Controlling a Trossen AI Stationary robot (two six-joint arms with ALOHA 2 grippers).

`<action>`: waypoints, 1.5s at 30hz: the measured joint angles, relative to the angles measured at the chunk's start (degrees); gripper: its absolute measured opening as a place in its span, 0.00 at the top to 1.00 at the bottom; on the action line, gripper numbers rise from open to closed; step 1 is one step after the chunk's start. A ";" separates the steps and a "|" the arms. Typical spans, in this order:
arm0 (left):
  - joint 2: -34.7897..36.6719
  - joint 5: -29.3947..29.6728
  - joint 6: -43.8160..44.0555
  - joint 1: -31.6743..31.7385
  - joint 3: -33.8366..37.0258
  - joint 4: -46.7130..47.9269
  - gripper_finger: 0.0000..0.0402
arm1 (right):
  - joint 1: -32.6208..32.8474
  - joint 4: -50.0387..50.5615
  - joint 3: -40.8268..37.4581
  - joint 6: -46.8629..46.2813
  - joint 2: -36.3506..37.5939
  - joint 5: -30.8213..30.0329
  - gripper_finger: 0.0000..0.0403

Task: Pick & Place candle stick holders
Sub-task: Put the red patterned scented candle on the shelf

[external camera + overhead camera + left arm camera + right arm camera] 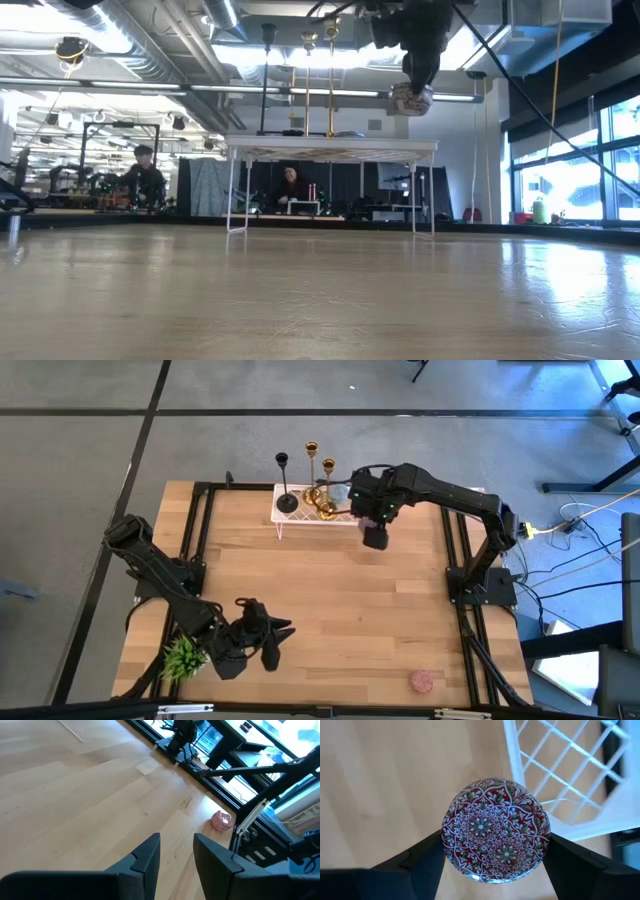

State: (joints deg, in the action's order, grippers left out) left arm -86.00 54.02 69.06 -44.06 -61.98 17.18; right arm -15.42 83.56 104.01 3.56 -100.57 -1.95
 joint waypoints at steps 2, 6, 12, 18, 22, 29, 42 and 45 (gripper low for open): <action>0.00 -0.02 1.97 0.35 0.00 1.09 0.72 | -0.02 0.69 0.00 3.99 -0.10 -2.73 0.28; -0.02 -0.06 6.62 1.03 0.00 3.91 0.72 | -1.02 0.77 -0.05 10.40 -0.60 -5.22 0.28; -0.02 -1.50 9.22 2.29 0.00 4.91 0.72 | -3.69 -3.22 -0.07 11.93 -1.42 -3.56 0.28; -0.02 -1.65 9.77 2.53 0.00 4.89 0.72 | -5.60 -5.58 -0.07 13.26 -1.45 -3.37 0.28; -0.02 -1.52 10.52 1.89 0.00 4.91 0.72 | -5.64 -6.39 -0.66 13.43 -1.48 -2.60 0.28; -0.02 -1.33 10.69 1.35 0.00 4.91 0.72 | -5.46 -10.55 -4.96 13.40 -1.53 -3.53 0.28; -0.02 -1.17 10.74 0.23 0.00 4.91 0.72 | -5.65 -14.06 -6.19 12.28 -1.53 -5.11 0.28; -0.02 -0.96 10.79 0.23 0.00 4.91 0.72 | -5.64 -14.02 -6.19 12.24 -1.53 -5.41 0.28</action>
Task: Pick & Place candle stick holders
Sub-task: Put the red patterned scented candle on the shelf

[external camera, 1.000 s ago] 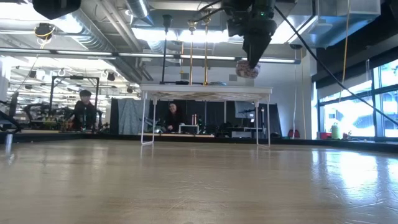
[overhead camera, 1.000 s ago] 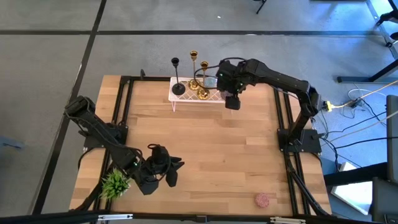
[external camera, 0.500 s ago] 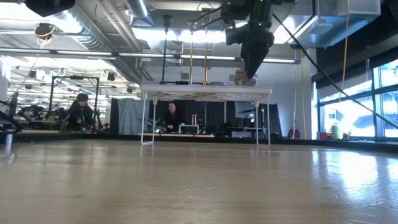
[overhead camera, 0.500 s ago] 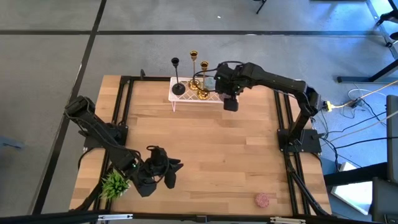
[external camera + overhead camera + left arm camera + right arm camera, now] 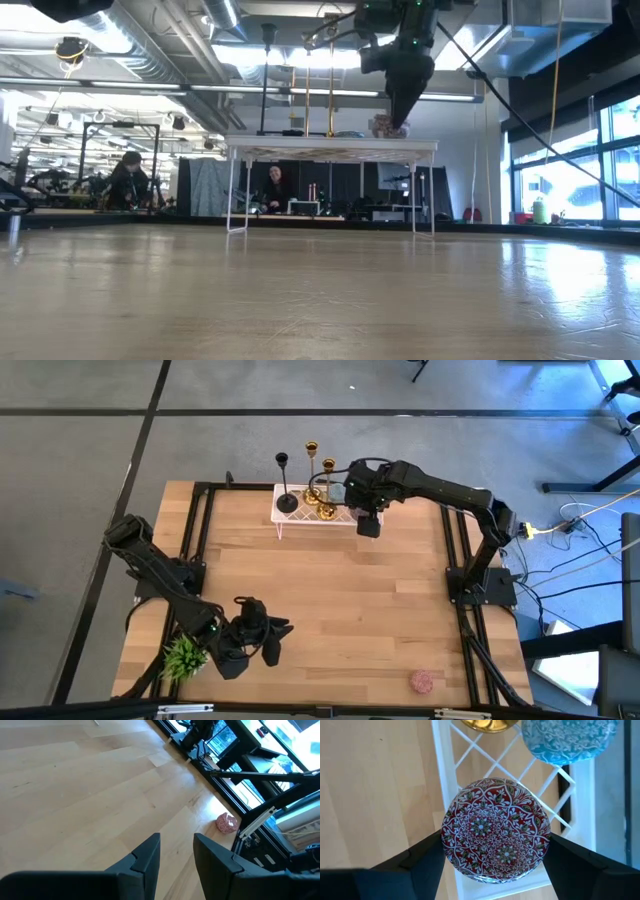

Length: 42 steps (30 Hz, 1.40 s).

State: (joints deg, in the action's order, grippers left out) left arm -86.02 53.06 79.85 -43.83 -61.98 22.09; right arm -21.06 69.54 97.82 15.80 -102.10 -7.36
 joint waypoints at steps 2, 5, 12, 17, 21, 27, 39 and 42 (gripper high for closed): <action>0.00 0.00 0.16 0.00 0.00 0.00 0.72 | 0.00 0.06 0.00 -0.05 0.00 -0.89 0.27; 0.00 0.02 0.29 0.00 0.00 0.00 0.72 | 0.08 0.04 0.00 -0.14 0.00 -1.48 0.24; 0.00 0.47 0.40 0.00 0.00 0.00 0.72 | 0.09 0.04 0.00 -0.40 0.00 -1.48 0.23; 0.00 0.90 0.40 0.00 0.00 0.01 0.72 | 0.09 -0.23 0.00 -0.38 0.00 -1.50 0.22; 0.00 0.90 0.40 0.00 0.00 0.19 0.72 | 0.09 -0.40 0.02 -0.38 0.00 -1.50 0.22; 0.00 0.90 0.40 0.00 0.00 0.42 0.72 | 0.13 -0.99 0.01 -0.36 0.00 -1.60 0.22; 0.00 0.85 0.44 -0.33 0.00 0.42 0.72 | 0.13 -1.81 0.02 0.16 0.00 -1.63 0.22; 0.00 0.59 0.44 -0.33 0.00 0.42 0.72 | 0.13 -1.69 0.02 1.13 0.00 -1.62 0.22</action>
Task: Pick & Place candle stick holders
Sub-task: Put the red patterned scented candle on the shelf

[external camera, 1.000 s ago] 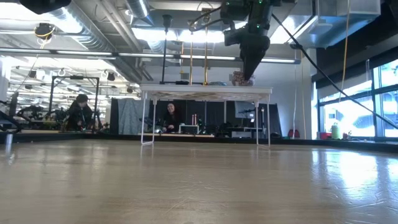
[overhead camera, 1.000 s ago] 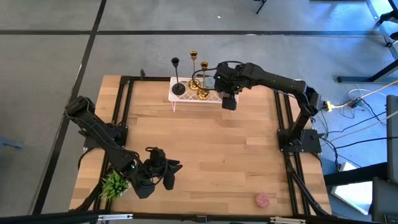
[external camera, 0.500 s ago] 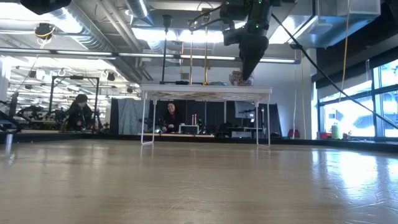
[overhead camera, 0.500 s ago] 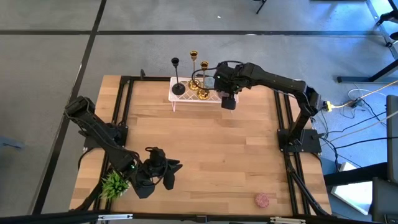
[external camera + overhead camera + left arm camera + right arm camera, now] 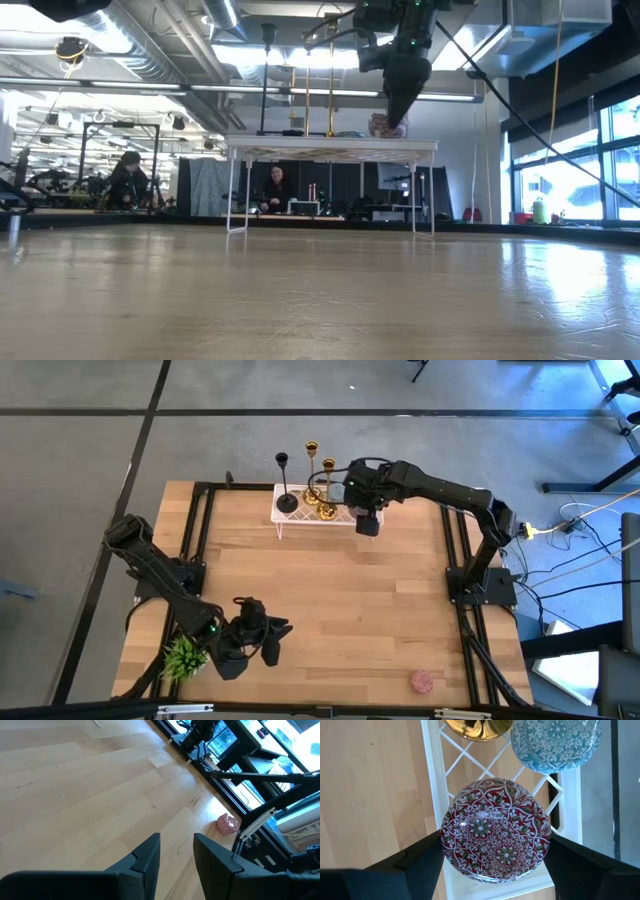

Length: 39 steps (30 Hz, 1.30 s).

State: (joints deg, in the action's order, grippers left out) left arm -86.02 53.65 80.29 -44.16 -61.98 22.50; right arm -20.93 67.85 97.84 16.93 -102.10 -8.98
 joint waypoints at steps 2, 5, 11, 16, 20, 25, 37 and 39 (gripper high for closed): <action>0.00 -0.03 0.14 0.00 0.00 0.00 0.72 | 0.00 0.25 0.00 0.03 0.00 0.03 0.22; 0.00 -0.08 0.15 0.00 0.00 0.00 0.72 | 0.00 0.20 0.00 0.02 0.00 0.08 0.22; 0.00 -0.16 0.13 -0.07 0.00 -0.35 0.72 | 0.02 0.29 0.00 0.03 0.00 0.21 0.22; 0.00 -0.16 0.13 -0.07 0.00 -0.37 0.72 | 0.01 0.22 0.00 0.06 0.00 2.05 0.22; 0.00 -0.16 0.08 -0.07 0.00 -0.37 0.72 | 0.02 0.15 0.00 0.05 0.00 2.15 0.22; 0.00 -0.17 -0.07 -0.07 0.00 -0.28 0.72 | 0.02 0.67 0.00 0.02 0.00 2.13 0.22; 0.00 -0.15 -0.04 -0.44 0.00 -0.34 0.72 | -0.03 0.46 0.00 0.04 0.00 2.11 0.22; 0.00 0.00 -0.03 -0.44 0.00 -0.35 0.72 | -0.04 0.46 0.00 0.04 0.00 2.11 0.22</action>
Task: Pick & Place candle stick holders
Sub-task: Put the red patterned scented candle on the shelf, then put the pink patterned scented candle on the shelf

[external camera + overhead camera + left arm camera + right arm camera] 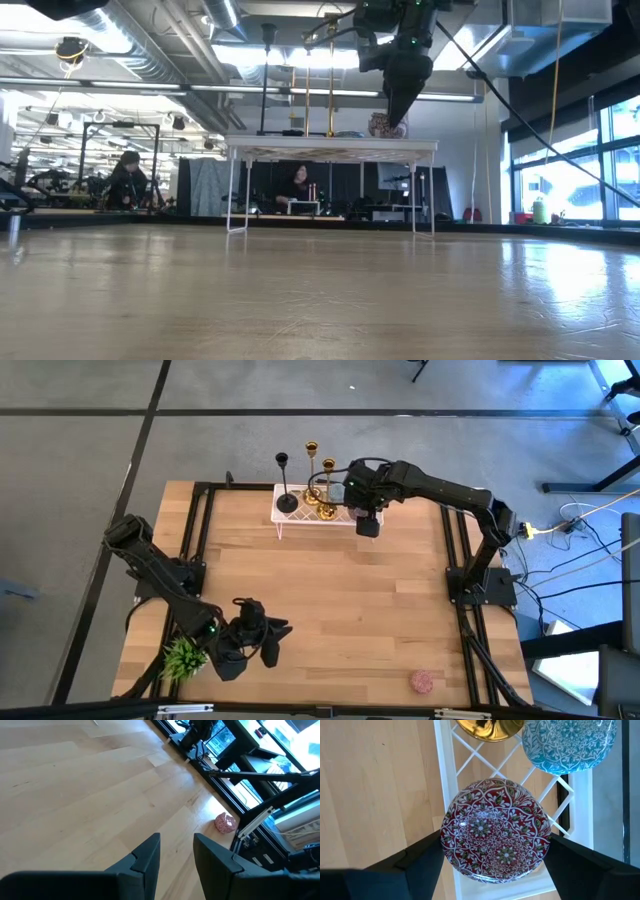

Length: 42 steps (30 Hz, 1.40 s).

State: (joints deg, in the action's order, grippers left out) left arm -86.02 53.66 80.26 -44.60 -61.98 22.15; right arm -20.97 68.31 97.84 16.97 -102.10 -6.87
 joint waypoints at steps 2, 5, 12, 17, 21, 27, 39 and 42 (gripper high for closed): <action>0.00 0.18 0.01 0.00 0.00 -0.01 0.72 | 0.00 0.00 0.00 0.00 0.00 0.00 0.22; 0.00 0.23 0.13 0.00 0.00 -0.02 0.72 | 0.00 0.00 0.00 0.00 0.00 0.00 0.22; 0.00 0.24 0.16 0.00 0.00 -0.04 0.72 | 0.00 -0.02 0.00 0.02 0.00 -0.03 0.18; 0.00 0.25 0.16 0.00 0.00 -0.07 0.72 | -0.02 -0.02 0.00 0.01 0.00 -0.25 0.07; 0.00 0.24 0.16 0.00 0.00 -0.16 0.72 | 0.00 -0.02 0.00 0.02 0.00 -2.50 0.01; 0.00 0.25 0.12 0.00 0.00 -0.62 0.72 | -0.01 0.07 0.00 -0.35 0.00 -5.42 0.02; 0.00 0.28 -0.01 0.00 0.00 -0.63 0.72 | 0.59 2.43 0.02 -1.09 0.00 -5.57 0.02; 0.00 0.28 -0.01 0.00 0.00 -0.67 0.72 | 1.25 2.38 0.02 -1.09 0.00 -5.57 0.02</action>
State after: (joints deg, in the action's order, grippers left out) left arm -86.02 53.93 80.25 -44.60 -61.98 21.48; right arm -19.72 70.70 97.86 15.88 -102.10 -12.45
